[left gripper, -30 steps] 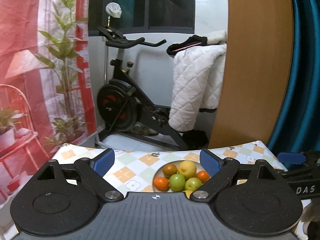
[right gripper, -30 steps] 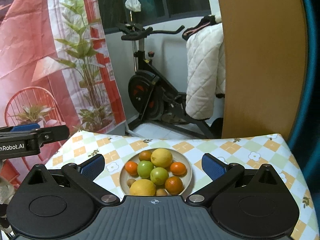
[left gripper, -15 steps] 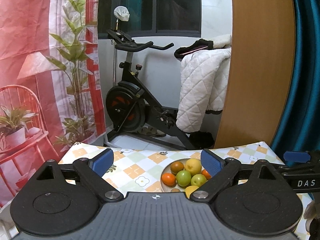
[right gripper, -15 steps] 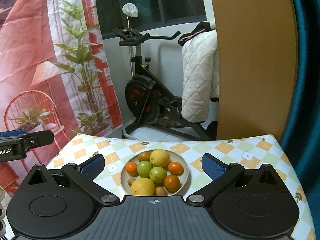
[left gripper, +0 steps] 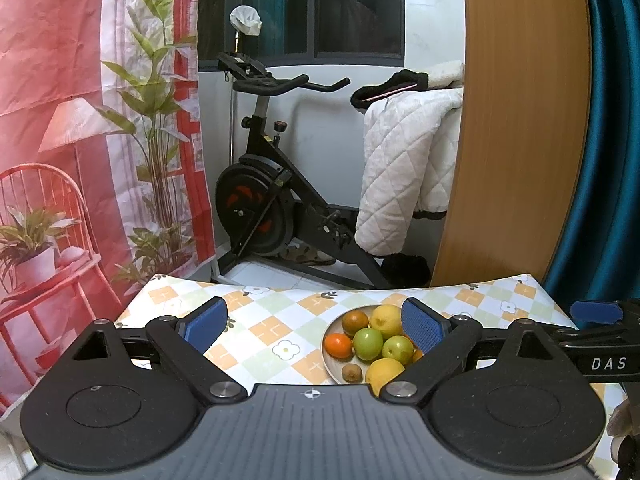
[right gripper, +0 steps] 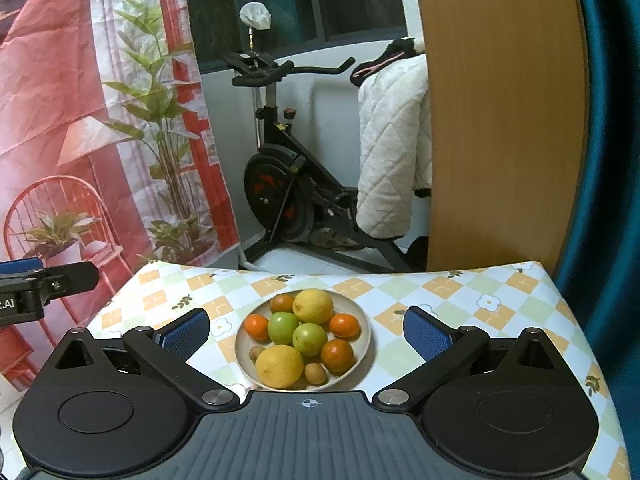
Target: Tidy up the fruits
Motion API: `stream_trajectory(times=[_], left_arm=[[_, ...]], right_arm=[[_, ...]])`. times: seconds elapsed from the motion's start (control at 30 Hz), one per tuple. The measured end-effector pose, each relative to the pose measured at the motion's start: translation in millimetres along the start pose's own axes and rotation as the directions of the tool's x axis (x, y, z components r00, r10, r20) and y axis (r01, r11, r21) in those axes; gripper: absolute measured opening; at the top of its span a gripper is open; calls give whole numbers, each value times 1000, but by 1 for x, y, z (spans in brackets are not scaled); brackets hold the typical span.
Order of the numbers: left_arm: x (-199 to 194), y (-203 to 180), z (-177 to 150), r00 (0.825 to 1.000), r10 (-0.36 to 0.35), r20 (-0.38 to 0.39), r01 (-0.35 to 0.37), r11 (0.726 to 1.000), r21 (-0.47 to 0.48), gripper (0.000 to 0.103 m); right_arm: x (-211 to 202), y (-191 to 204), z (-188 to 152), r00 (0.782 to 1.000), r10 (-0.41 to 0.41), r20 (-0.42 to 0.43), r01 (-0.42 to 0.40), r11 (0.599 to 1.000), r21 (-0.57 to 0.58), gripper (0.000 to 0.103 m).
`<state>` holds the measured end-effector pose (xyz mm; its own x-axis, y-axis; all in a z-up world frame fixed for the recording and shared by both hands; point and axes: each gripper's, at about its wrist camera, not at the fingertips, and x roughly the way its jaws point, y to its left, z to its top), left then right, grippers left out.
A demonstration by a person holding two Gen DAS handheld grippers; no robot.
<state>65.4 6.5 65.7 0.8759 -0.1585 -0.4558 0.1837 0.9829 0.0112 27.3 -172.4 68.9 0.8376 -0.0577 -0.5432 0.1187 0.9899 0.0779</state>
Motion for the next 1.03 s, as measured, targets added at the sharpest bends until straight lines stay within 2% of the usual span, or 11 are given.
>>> stream_trajectory(times=[1.03], left_arm=[[7,5,-4,999,-14,-50,12,999,-45,95]], right_arm=[[4,10,-4,1000,2,0,-2,999,-33,103]])
